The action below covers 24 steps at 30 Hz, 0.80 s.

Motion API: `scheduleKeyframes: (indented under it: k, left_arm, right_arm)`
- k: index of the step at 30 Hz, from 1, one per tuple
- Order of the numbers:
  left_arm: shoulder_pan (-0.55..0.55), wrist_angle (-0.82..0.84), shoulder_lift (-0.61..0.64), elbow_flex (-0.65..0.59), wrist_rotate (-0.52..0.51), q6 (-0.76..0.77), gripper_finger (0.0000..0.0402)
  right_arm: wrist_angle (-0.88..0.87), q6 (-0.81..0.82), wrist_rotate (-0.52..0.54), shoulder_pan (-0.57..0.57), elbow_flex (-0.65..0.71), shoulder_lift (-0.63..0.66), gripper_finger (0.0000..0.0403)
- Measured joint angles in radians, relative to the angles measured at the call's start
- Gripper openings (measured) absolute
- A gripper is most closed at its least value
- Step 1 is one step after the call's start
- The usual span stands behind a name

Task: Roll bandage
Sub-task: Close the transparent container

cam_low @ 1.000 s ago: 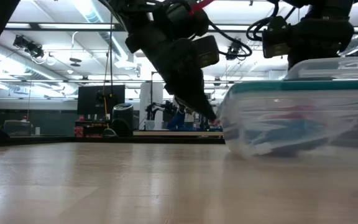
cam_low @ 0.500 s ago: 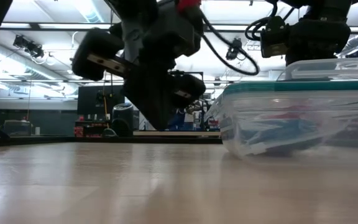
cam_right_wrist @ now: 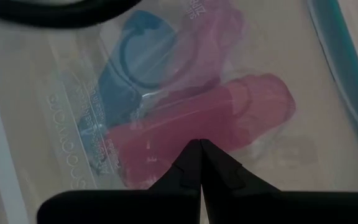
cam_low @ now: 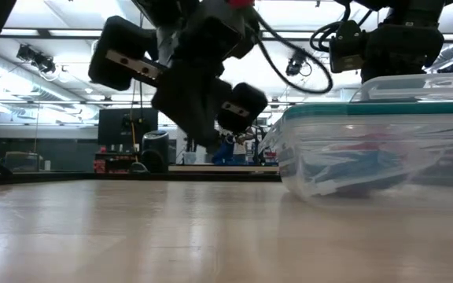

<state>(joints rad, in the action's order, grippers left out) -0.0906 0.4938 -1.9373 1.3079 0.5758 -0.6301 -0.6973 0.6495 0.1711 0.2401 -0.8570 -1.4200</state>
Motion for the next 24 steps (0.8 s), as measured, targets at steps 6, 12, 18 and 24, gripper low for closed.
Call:
scheduleKeyframes:
  k: [6,12,18,24]
  left_arm:
    - [0.0,-0.104,0.0,0.0,-0.238,0.031,0.0]
    - [0.003,-0.181,0.0,-0.002,-0.656,0.248,0.0]
    - [0.004,-0.258,-0.005,-0.007,-0.644,0.405,0.0]
    - [0.003,-0.323,-0.035,-0.009,-0.611,0.45,0.0]
  right_arm:
    - [0.007,-0.003,0.0,-0.001,0.0,0.0,0.0001]
    - [0.007,-0.003,0.001,-0.001,0.0,0.0,0.0002]
    - [-0.003,-0.001,0.0,-0.001,0.0,0.0,0.0002]
    - [-0.01,0.004,-0.01,-0.001,0.001,0.001,0.0002]
